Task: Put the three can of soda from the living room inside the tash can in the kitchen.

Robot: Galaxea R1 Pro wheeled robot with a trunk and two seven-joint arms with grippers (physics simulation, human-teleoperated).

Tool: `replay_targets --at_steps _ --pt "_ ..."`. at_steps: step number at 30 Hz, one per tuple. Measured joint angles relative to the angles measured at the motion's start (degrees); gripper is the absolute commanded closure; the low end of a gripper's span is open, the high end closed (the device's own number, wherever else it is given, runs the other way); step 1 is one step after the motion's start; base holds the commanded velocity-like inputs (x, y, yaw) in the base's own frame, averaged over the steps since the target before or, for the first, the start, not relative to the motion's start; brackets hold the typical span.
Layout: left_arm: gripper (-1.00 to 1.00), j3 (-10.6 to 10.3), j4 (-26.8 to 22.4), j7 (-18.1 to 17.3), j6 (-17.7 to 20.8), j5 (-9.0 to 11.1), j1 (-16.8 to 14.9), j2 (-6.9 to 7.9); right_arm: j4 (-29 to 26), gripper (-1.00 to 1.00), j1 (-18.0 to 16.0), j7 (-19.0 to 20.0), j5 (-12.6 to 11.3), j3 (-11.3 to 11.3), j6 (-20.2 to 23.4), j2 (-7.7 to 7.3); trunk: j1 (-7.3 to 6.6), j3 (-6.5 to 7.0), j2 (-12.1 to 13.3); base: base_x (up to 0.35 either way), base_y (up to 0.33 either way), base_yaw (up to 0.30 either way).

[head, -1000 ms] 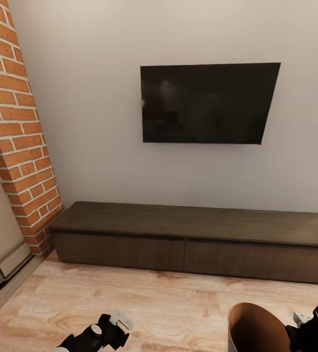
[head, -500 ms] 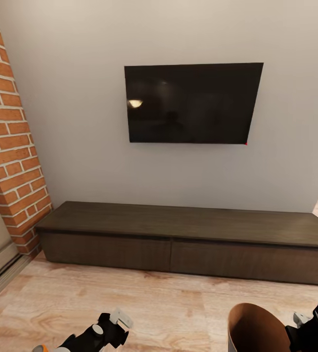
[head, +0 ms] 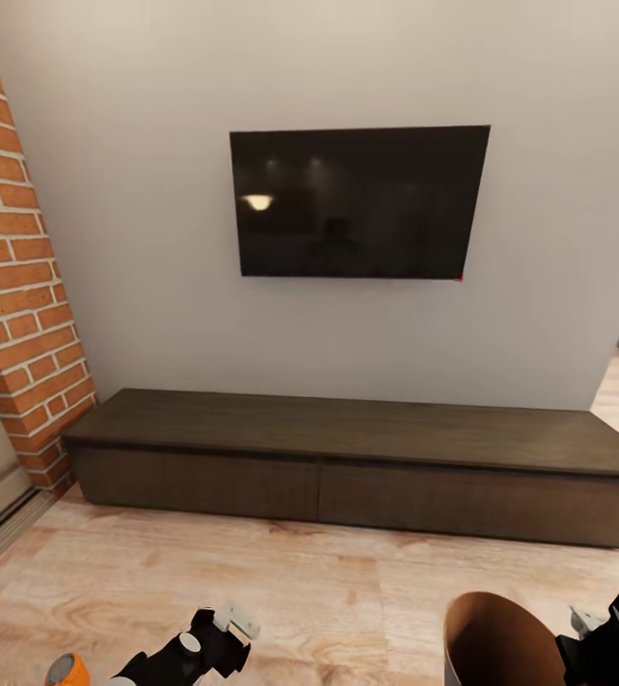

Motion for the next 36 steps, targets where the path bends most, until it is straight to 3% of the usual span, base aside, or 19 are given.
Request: replay_targets --at_steps 11,19,36 --pt "-1.00 0.0 0.0 0.0 -0.1 0.0 0.0 0.00 0.0 1.00 0.0 0.0 -0.3 0.0 0.1 0.08 0.00 0.00 0.0 -0.298 -0.149 0.000" --pt "-1.00 0.0 -0.1 0.0 -0.1 0.1 0.0 0.00 0.0 1.00 0.0 0.0 -0.6 -0.1 0.2 0.14 0.00 0.00 0.0 -0.074 -0.041 0.000" --pt "-1.00 0.0 -0.3 0.0 -0.1 0.2 0.0 0.10 -0.1 1.00 0.0 0.0 -0.3 0.0 0.2 0.09 0.00 0.00 0.0 -0.150 0.097 0.000"
